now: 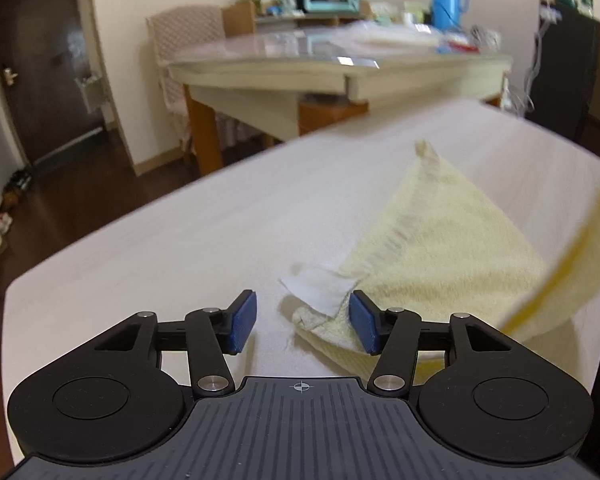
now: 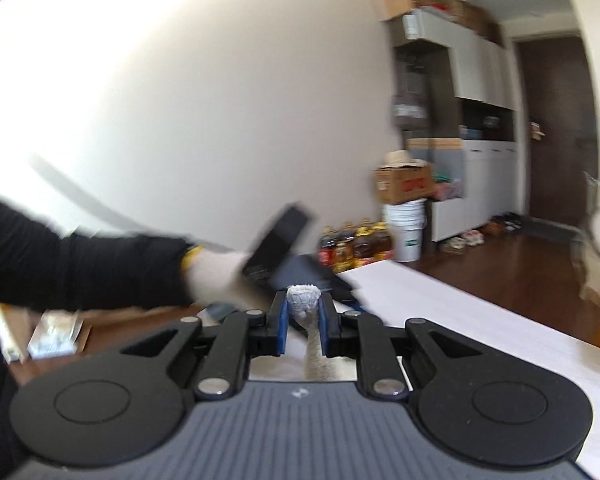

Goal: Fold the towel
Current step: 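Lift the tagged corner and fold it over onto the opposite corner, then release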

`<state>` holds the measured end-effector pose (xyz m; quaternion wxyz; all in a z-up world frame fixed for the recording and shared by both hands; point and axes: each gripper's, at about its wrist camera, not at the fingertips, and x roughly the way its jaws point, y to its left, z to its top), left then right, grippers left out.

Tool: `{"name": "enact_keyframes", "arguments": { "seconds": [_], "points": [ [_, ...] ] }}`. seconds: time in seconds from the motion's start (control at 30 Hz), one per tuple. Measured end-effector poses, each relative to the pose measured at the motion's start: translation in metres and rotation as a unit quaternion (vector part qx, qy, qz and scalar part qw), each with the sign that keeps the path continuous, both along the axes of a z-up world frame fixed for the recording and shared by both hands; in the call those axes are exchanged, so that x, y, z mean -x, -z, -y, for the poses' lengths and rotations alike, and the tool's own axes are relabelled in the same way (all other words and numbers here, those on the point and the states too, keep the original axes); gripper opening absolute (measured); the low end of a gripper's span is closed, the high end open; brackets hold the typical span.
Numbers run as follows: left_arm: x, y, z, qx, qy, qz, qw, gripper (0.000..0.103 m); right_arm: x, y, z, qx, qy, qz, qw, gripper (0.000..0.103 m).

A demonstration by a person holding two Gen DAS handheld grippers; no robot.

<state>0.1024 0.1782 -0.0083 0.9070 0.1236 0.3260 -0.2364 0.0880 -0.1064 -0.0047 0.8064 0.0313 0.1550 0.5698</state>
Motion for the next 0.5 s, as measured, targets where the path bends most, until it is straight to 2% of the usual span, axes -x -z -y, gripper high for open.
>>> {"name": "enact_keyframes", "arguments": {
  "seconds": [0.23, 0.5],
  "points": [
    [-0.010, 0.004, -0.003, -0.007, -0.002, -0.009, 0.9999, 0.054, -0.066, 0.017, 0.037, -0.027, 0.065, -0.073, 0.995, 0.017],
    [-0.016, 0.007, -0.006, 0.007, -0.008, -0.010, 0.9999, 0.056, -0.100, 0.043, 0.065, -0.040, 0.128, -0.150, 0.980, 0.015]
  ]
}}
